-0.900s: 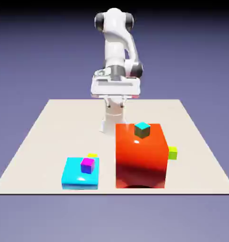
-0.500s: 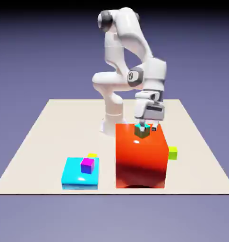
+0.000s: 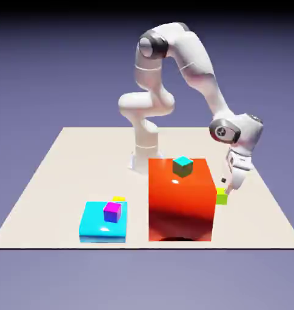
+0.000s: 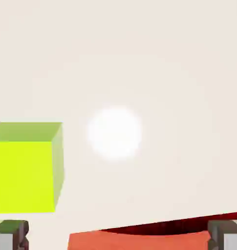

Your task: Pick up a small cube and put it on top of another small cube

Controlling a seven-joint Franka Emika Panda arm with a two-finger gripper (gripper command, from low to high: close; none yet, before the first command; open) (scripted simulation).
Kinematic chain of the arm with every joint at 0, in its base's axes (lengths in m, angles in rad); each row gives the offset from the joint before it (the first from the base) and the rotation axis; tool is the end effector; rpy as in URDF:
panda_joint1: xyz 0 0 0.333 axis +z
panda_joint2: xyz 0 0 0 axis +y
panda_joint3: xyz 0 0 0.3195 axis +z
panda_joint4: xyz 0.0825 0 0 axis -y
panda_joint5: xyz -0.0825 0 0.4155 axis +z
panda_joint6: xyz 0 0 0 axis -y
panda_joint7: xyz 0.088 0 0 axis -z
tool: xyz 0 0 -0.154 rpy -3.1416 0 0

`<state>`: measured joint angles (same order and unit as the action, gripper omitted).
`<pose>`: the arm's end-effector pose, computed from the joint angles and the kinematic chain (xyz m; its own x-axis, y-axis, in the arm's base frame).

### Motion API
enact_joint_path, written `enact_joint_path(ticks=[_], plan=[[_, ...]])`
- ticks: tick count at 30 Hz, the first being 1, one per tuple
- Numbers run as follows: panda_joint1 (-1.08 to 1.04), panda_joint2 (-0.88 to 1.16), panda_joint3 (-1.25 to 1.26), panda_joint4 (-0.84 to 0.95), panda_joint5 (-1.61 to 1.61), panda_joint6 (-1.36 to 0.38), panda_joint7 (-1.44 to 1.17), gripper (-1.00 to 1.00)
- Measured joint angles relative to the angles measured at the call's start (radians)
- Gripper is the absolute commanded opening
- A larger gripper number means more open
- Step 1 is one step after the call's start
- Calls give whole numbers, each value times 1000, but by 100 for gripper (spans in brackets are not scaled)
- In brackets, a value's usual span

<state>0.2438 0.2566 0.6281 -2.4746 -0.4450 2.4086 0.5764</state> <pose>0.2837 0.3507 0.1216 0.7811 0.5971 -0.1826 0.6237 -0.7601 0.1826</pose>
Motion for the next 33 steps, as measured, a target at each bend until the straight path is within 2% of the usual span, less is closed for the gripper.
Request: enact_joint_path(ticks=[6, 7, 9, 15, 28, 33], plan=[[89, 181, -151, 14, -212, 126, 148, 0], [90, 182, -152, 14, -214, 127, 149, -100], [90, 183, -152, 14, -213, 127, 149, -100], [29, 2, -1, 30, 35, -25, 13, -100], [126, -346, -428, 320, 370, -590, -113, -100], [49, -468, -562, 292, 346, -674, -217, -100]])
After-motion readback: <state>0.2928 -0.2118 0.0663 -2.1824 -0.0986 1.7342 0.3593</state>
